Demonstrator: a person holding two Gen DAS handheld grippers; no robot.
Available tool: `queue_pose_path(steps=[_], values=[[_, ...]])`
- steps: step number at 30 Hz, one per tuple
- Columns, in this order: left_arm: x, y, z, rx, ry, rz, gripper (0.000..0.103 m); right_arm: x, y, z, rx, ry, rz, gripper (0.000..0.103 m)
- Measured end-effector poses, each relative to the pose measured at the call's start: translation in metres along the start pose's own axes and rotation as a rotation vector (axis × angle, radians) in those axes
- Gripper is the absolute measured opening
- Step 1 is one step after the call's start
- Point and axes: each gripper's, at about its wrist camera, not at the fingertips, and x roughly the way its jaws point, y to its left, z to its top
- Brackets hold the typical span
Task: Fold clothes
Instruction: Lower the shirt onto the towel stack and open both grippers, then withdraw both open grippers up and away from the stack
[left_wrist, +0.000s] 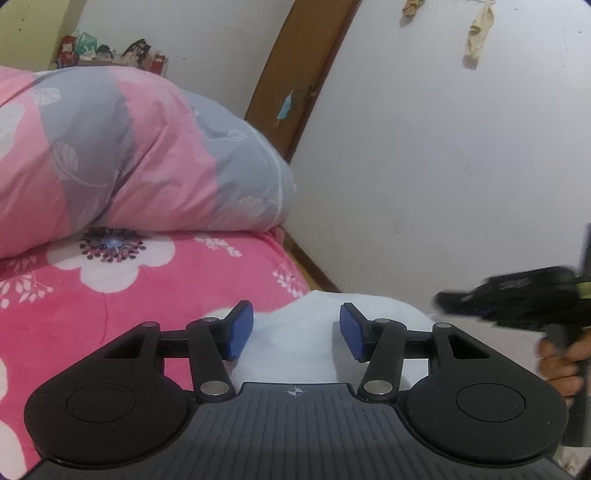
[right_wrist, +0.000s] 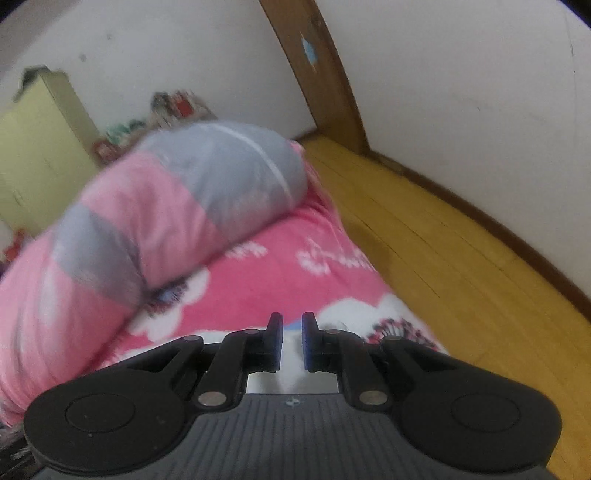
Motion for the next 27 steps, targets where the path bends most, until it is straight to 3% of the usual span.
queue_pose_path(steps=[6,8,10,13,16,21,22,24,27], values=[[0.004,0.020,0.004,-0.131,-0.004,0.110,0.054,-0.058,-0.012,-0.003,0.044,-0.093,0.074,0.011],[-0.007,0.029,0.004,-0.175,-0.048,0.146,0.054,-0.084,-0.022,-0.018,0.051,-0.141,0.090,0.011],[-0.025,0.029,0.003,-0.144,-0.107,0.162,0.054,-0.111,-0.033,-0.033,0.058,-0.190,0.104,0.011],[-0.060,0.011,-0.007,0.007,-0.145,0.097,0.054,-0.149,-0.047,-0.063,0.020,-0.250,0.106,0.011],[-0.097,-0.016,-0.032,0.175,-0.127,-0.063,0.054,-0.174,-0.051,-0.092,-0.047,-0.282,0.095,0.012],[-0.139,-0.064,-0.074,0.452,-0.107,-0.293,0.054,-0.171,-0.036,-0.123,-0.183,-0.241,0.117,0.012],[-0.139,-0.071,-0.079,0.478,-0.089,-0.312,0.054,-0.165,-0.035,-0.124,-0.179,-0.230,0.125,0.012],[-0.124,-0.075,-0.085,0.475,-0.017,-0.274,0.054,-0.153,-0.040,-0.124,-0.152,-0.225,0.115,0.012],[-0.110,-0.069,-0.087,0.447,0.027,-0.248,0.054,-0.133,-0.063,-0.123,-0.016,-0.194,0.020,0.012]])
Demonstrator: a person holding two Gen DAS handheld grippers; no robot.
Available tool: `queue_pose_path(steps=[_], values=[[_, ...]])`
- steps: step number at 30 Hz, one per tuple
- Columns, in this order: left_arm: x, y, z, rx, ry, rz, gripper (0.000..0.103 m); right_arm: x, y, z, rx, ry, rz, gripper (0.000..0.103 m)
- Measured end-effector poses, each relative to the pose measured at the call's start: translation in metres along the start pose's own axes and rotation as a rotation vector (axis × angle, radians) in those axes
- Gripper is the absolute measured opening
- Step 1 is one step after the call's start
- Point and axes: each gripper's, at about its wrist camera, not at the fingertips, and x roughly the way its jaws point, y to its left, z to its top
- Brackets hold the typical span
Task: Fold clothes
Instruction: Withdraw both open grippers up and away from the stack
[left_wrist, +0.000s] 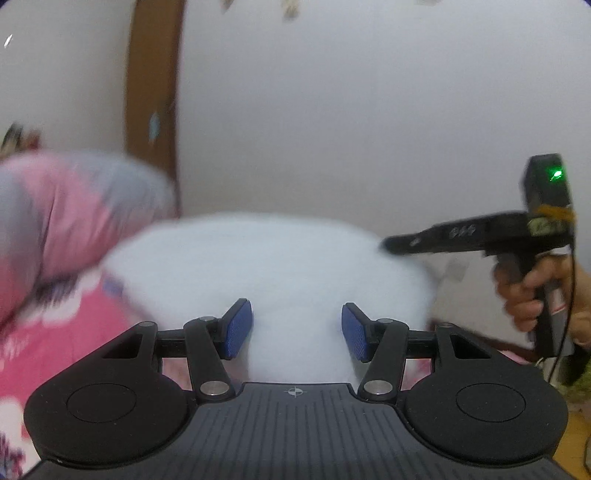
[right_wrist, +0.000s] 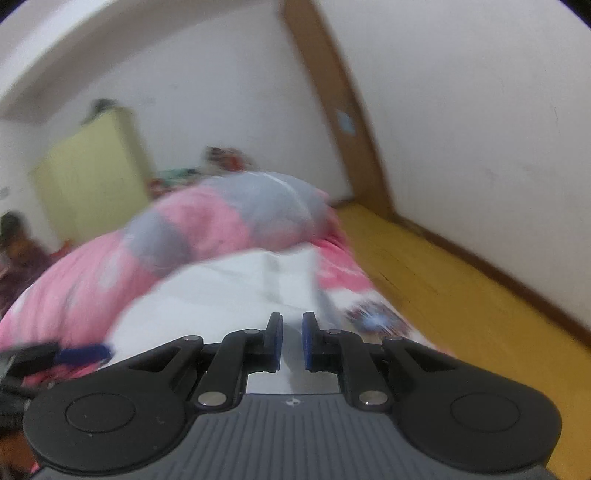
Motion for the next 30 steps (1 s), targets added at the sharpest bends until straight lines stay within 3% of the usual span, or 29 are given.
queue_pose_path(steps=[3,4,6,8,10,11,13,15,17,19,21,24,25,27,30], values=[[0.002,0.011,-0.002,-0.034,-0.006,-0.006,0.054,0.000,-0.014,0.005,0.063,-0.037,-0.101,0.012],[0.002,0.013,-0.001,-0.042,-0.005,-0.012,0.054,-0.003,-0.010,0.009,0.045,-0.060,-0.094,0.012],[0.003,0.014,0.000,-0.042,-0.006,-0.014,0.054,-0.011,0.003,0.017,-0.001,-0.090,-0.047,0.012],[0.006,0.010,-0.002,-0.014,-0.007,0.000,0.054,-0.007,0.022,0.024,-0.062,-0.065,0.045,0.013],[0.008,0.006,-0.004,0.011,-0.010,0.014,0.054,0.009,0.036,0.031,-0.116,0.046,0.156,0.012],[0.009,0.005,-0.005,0.020,-0.012,0.019,0.054,0.021,0.038,0.033,-0.121,0.102,0.163,0.012],[0.008,0.003,-0.006,0.034,-0.013,0.019,0.054,0.044,0.034,0.037,-0.114,0.186,0.098,0.012],[0.007,0.003,-0.007,0.045,-0.014,0.018,0.054,0.063,0.019,0.050,-0.078,0.197,-0.082,0.013],[0.008,0.003,-0.008,0.057,-0.014,0.015,0.054,0.068,0.008,0.067,-0.027,0.163,-0.126,0.013],[0.007,0.004,-0.008,0.064,-0.017,0.010,0.054,0.066,0.012,0.082,-0.002,0.127,-0.055,0.013],[0.007,0.004,-0.009,0.070,-0.020,0.006,0.054,0.068,0.031,0.089,-0.055,0.131,0.038,0.013],[0.008,0.005,-0.010,0.074,-0.025,-0.001,0.054,0.100,0.050,0.088,-0.076,0.291,0.192,0.016],[0.008,0.006,-0.011,0.075,-0.026,-0.004,0.054,0.117,0.051,0.085,-0.061,0.365,0.194,0.016],[0.008,0.007,-0.012,0.077,-0.030,-0.010,0.054,0.139,0.052,0.083,-0.101,0.409,0.054,0.014],[0.009,0.009,-0.012,0.075,-0.031,-0.019,0.055,0.151,0.057,0.101,-0.143,0.324,-0.239,0.016]])
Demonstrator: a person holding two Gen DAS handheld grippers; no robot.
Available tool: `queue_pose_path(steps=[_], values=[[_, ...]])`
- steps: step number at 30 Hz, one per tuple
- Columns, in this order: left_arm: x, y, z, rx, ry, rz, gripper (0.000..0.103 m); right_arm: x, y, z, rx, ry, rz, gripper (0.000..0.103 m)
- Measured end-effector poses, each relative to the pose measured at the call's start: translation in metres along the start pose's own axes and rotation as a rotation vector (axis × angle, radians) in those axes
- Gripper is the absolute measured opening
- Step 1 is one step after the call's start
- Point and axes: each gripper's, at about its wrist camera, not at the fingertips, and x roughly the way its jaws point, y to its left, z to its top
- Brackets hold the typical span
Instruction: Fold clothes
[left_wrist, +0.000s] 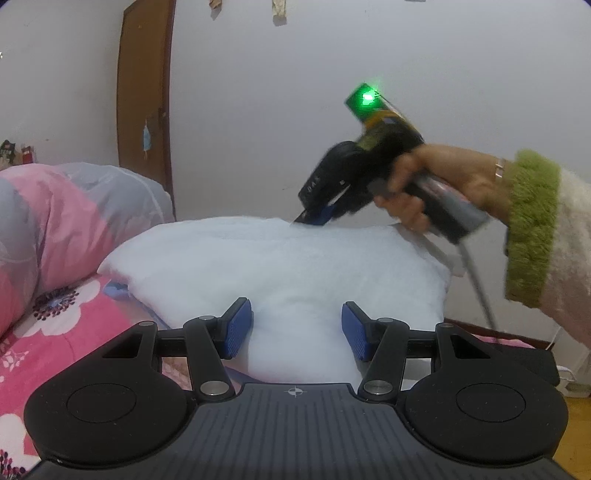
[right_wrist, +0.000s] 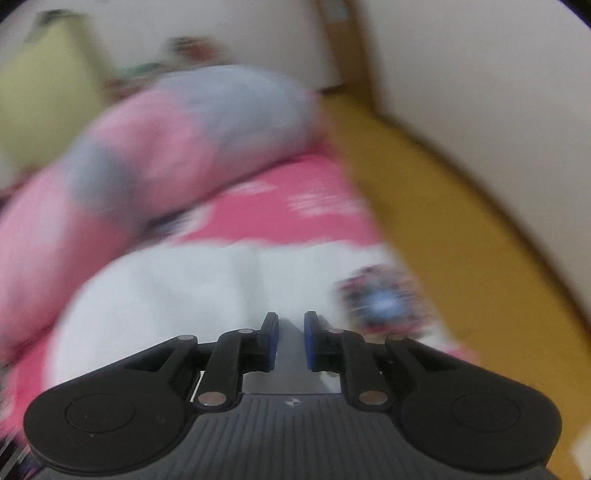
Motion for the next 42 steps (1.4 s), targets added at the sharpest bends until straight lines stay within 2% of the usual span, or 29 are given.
queue_pose_path(steps=[2,3,8,9,10,15,16,17,19,22,24,28,31,33,37,39,42], values=[[0.001,0.002,0.000,-0.001,0.000,-0.005,0.055,-0.012,0.009,0.013,-0.026,-0.073,-0.019,0.016],[0.002,0.003,0.000,-0.003,-0.001,-0.009,0.055,-0.022,0.010,0.013,-0.034,-0.089,0.037,0.016],[0.001,0.004,-0.001,-0.010,-0.003,-0.016,0.055,-0.010,0.055,0.014,-0.124,0.004,0.321,0.018],[0.001,0.004,-0.002,-0.009,-0.003,-0.016,0.055,0.004,0.062,0.015,-0.113,0.043,0.331,0.027],[0.001,0.004,-0.002,-0.007,-0.004,-0.018,0.055,0.019,0.068,0.017,-0.098,0.083,0.334,0.038],[-0.002,0.006,-0.004,-0.007,-0.006,-0.031,0.055,0.038,0.064,0.021,0.036,-0.026,0.008,0.040],[-0.001,0.006,-0.003,-0.012,-0.004,-0.034,0.055,0.031,0.060,0.022,0.057,-0.073,-0.017,0.040],[-0.001,0.007,-0.003,-0.017,-0.004,-0.035,0.055,0.020,0.055,0.023,0.075,-0.129,-0.026,0.040],[0.000,0.009,-0.002,-0.029,-0.005,-0.038,0.055,-0.005,0.048,0.023,0.097,-0.205,0.013,0.040],[-0.006,0.014,-0.002,-0.094,-0.026,-0.037,0.055,-0.041,0.040,0.010,0.174,-0.272,0.162,0.040],[-0.014,0.022,-0.002,-0.161,-0.052,-0.032,0.056,-0.074,0.026,-0.014,0.262,-0.318,0.298,0.040],[-0.046,0.030,-0.002,-0.242,-0.098,-0.001,0.058,-0.143,-0.011,-0.082,0.441,-0.460,0.505,0.040],[-0.081,0.025,-0.006,-0.262,-0.145,0.017,0.066,-0.193,-0.034,-0.145,0.473,-0.555,0.628,0.041],[-0.106,0.019,-0.010,-0.258,-0.175,0.037,0.077,-0.221,-0.041,-0.196,0.485,-0.611,0.634,0.043],[-0.169,0.008,-0.026,-0.277,-0.242,0.071,0.087,-0.260,-0.039,-0.291,0.501,-0.710,0.612,0.044],[-0.204,0.002,-0.034,-0.292,-0.264,0.114,0.095,-0.275,-0.029,-0.324,0.509,-0.743,0.613,0.044],[-0.258,-0.009,-0.045,-0.300,-0.306,0.199,0.097,-0.300,-0.007,-0.354,0.506,-0.794,0.636,0.045]])
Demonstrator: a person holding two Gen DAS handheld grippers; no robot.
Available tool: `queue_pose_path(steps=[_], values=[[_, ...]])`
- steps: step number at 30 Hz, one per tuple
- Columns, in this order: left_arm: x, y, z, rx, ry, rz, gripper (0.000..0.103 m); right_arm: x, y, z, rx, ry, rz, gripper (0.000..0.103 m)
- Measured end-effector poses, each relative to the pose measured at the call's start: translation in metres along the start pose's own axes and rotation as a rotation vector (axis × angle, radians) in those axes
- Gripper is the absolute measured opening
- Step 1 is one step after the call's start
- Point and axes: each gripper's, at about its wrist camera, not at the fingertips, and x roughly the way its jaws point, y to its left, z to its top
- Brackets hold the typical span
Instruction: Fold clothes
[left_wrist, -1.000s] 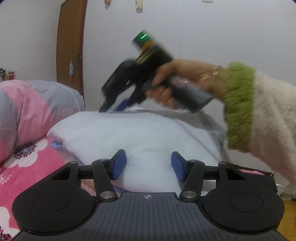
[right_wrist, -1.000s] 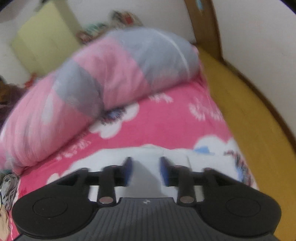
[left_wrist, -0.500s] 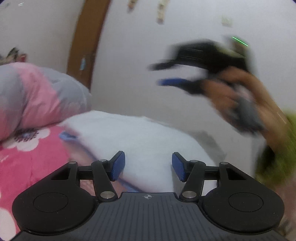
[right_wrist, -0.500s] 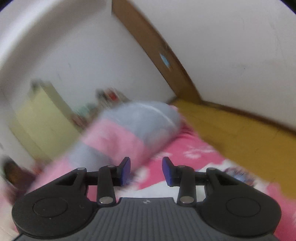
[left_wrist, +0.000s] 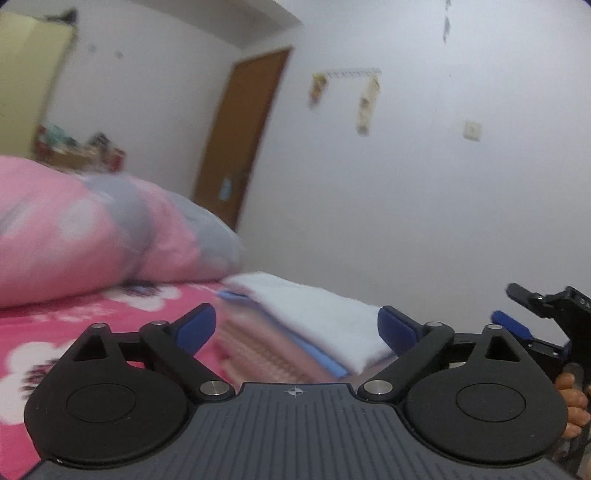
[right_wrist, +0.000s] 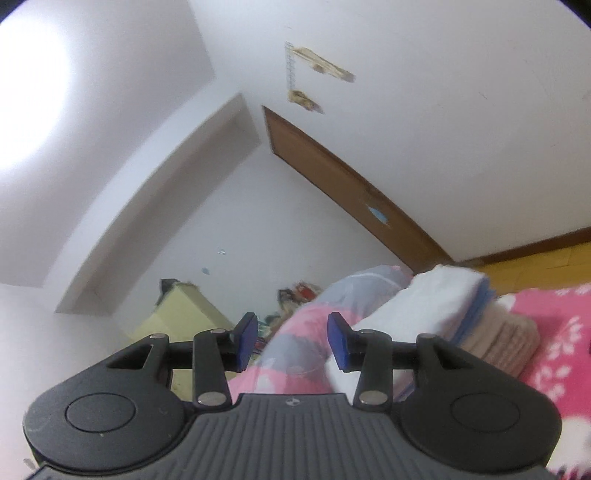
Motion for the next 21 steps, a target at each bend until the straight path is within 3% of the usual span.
queue_pose_path(steps=[4,8,11,13,17,21], values=[[-0.062,-0.003,0.011,-0.010,-0.060,0.107,0.101,-0.006,0.059,-0.013,-0.051,-0.013,0.113,0.047],[-0.111,-0.004,0.025,-0.070,-0.118,0.178,0.103,-0.016,0.121,-0.025,-0.039,0.025,0.320,0.051],[-0.131,-0.010,0.031,-0.061,-0.097,0.261,0.103,-0.033,0.157,-0.031,-0.040,0.080,0.447,0.059],[-0.136,-0.013,0.030,-0.046,-0.068,0.324,0.103,-0.048,0.168,-0.033,-0.081,0.099,0.466,0.063],[-0.115,-0.021,0.018,-0.024,0.032,0.409,0.103,-0.074,0.166,-0.036,-0.227,0.064,0.268,0.069],[-0.082,-0.031,-0.003,-0.034,0.119,0.370,0.103,-0.097,0.156,-0.039,-0.445,0.021,-0.023,0.075]])
